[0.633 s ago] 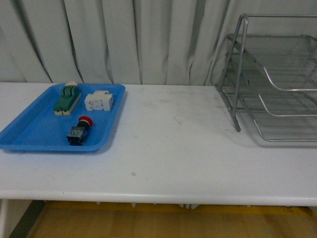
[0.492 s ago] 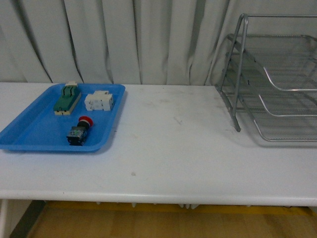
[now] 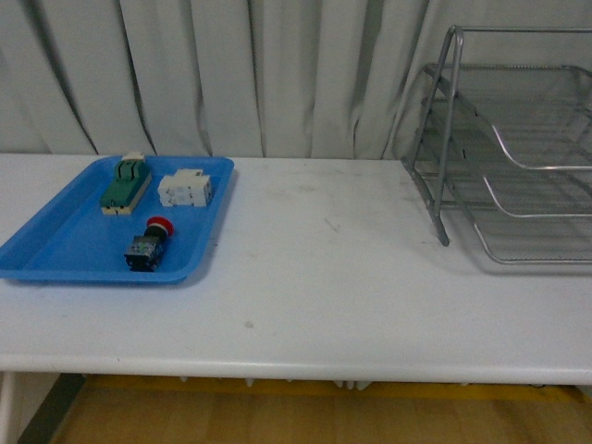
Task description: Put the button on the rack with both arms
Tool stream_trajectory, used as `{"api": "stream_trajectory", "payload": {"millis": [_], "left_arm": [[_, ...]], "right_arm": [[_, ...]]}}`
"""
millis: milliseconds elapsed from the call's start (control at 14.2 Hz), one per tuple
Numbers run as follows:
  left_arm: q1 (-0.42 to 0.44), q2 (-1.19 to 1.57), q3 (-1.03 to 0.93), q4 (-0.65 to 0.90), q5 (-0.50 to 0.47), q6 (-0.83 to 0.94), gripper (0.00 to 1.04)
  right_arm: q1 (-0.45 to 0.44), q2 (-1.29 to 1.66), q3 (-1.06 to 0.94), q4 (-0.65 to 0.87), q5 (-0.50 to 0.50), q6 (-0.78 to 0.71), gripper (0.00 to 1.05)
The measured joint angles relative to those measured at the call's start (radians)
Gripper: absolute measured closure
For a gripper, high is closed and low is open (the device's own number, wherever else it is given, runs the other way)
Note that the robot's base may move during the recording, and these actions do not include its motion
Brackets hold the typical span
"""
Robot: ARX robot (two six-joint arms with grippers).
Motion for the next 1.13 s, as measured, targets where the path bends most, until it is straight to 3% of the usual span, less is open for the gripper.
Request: {"api": "stream_trajectory", "payload": {"millis": [1126], "left_arm": [[0.0,0.0,0.0,0.0,0.0,0.0,0.07]], "right_arm": [[0.0,0.0,0.0,0.0,0.0,0.0,0.06]]}}
